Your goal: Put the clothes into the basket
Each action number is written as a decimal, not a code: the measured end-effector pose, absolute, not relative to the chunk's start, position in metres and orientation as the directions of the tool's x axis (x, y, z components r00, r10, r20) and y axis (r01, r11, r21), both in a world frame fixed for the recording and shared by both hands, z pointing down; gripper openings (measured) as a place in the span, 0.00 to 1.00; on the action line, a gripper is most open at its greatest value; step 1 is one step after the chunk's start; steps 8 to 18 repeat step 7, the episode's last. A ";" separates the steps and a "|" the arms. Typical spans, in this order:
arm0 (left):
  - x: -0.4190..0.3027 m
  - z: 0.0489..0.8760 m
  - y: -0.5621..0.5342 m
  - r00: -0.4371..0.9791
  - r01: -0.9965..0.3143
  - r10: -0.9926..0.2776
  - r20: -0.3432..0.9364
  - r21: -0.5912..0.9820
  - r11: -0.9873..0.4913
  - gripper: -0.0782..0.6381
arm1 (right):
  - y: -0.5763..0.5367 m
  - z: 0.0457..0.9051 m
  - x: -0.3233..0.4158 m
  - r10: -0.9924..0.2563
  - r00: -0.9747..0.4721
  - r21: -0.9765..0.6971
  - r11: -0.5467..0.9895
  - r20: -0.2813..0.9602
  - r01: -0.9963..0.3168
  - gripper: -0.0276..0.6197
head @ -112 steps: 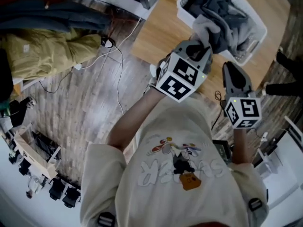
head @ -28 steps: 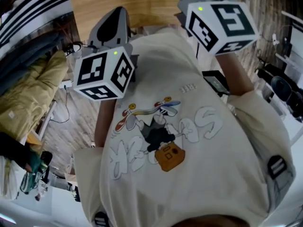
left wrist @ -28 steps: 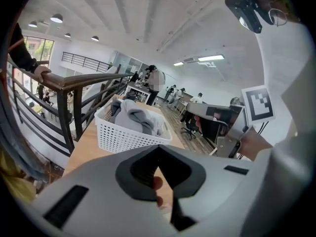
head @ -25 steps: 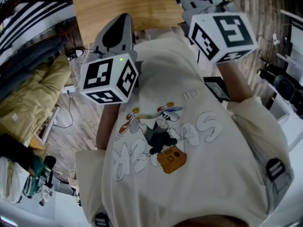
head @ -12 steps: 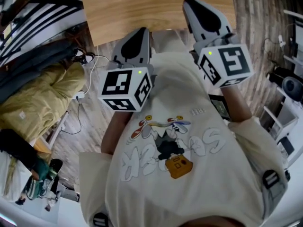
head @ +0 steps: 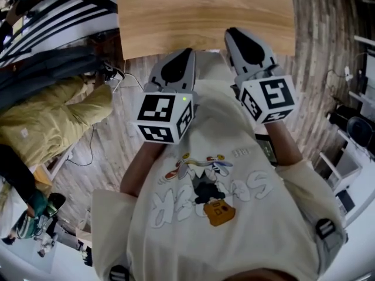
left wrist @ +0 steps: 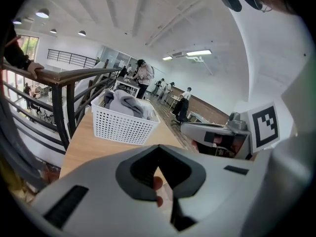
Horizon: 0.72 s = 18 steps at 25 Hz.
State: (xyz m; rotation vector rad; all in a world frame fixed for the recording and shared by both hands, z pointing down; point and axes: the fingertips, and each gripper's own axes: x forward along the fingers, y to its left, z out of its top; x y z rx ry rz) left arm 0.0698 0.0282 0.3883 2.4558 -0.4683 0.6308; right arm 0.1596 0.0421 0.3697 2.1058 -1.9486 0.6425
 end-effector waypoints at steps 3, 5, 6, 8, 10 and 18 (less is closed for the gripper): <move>0.077 0.386 0.034 0.829 -0.450 -0.186 0.528 0.433 -0.781 0.11 | 0.047 0.369 0.167 -0.893 0.026 -0.150 -0.105 0.450 -0.983 0.10; 0.081 0.383 0.036 0.830 -0.449 -0.183 0.528 0.435 -0.781 0.11 | 0.051 0.367 0.172 -0.890 0.025 -0.157 -0.108 0.455 -0.982 0.11; 0.083 0.382 0.037 0.830 -0.447 -0.182 0.527 0.435 -0.781 0.11 | 0.052 0.366 0.175 -0.889 0.027 -0.159 -0.111 0.458 -0.981 0.11; 0.085 0.380 0.038 0.831 -0.446 -0.180 0.527 0.436 -0.781 0.11 | 0.054 0.364 0.178 -0.887 0.029 -0.160 -0.115 0.460 -0.980 0.11; 0.085 0.380 0.038 0.831 -0.446 -0.180 0.527 0.436 -0.781 0.11 | 0.054 0.364 0.178 -0.887 0.029 -0.160 -0.115 0.460 -0.980 0.11; 0.085 0.380 0.038 0.831 -0.446 -0.180 0.527 0.436 -0.781 0.11 | 0.054 0.364 0.178 -0.887 0.029 -0.160 -0.115 0.460 -0.980 0.11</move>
